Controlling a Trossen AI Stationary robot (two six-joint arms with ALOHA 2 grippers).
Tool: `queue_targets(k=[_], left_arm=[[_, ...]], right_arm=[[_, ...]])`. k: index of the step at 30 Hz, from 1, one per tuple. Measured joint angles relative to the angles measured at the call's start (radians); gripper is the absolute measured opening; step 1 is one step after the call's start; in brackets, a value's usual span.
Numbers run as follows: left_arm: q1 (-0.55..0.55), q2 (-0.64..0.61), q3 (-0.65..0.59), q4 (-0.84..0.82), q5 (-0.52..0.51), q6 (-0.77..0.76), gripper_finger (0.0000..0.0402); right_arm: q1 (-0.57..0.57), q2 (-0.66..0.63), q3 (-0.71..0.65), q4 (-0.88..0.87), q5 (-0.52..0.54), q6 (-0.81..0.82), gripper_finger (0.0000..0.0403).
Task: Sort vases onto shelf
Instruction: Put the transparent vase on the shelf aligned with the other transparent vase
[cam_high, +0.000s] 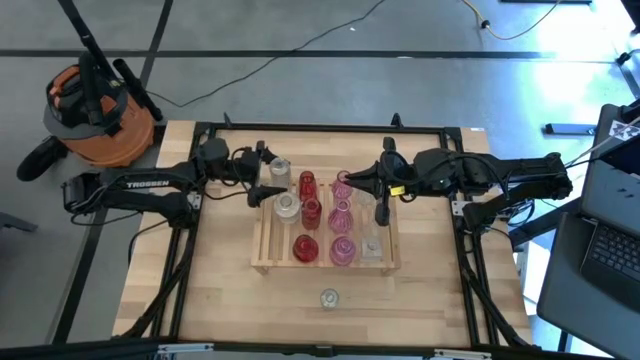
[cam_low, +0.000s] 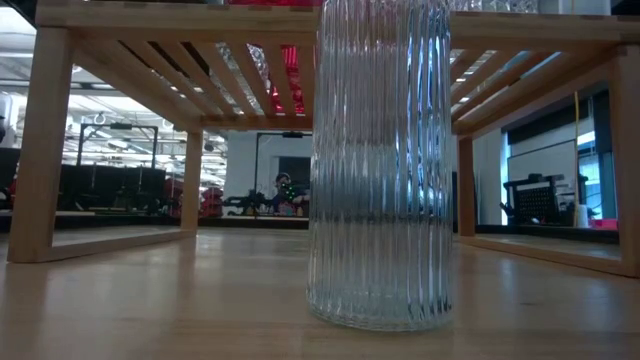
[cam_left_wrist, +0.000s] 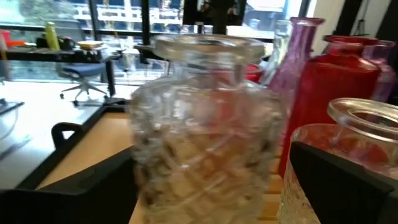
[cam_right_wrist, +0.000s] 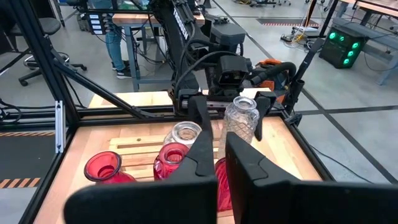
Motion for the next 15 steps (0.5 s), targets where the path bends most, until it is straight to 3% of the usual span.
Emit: queue_targets(k=[8,15], left_arm=[[-0.039,0.0,0.0,0.02,-0.009,-0.003,0.0379],[-0.044,-0.001,0.001,0.144,-0.05,-0.008,0.0379]], right_arm=[[0.0,0.0,0.0,-0.008,0.0,-0.026,0.0001],[0.0,0.0,0.0,-0.029,0.011,-0.029,0.0001]])
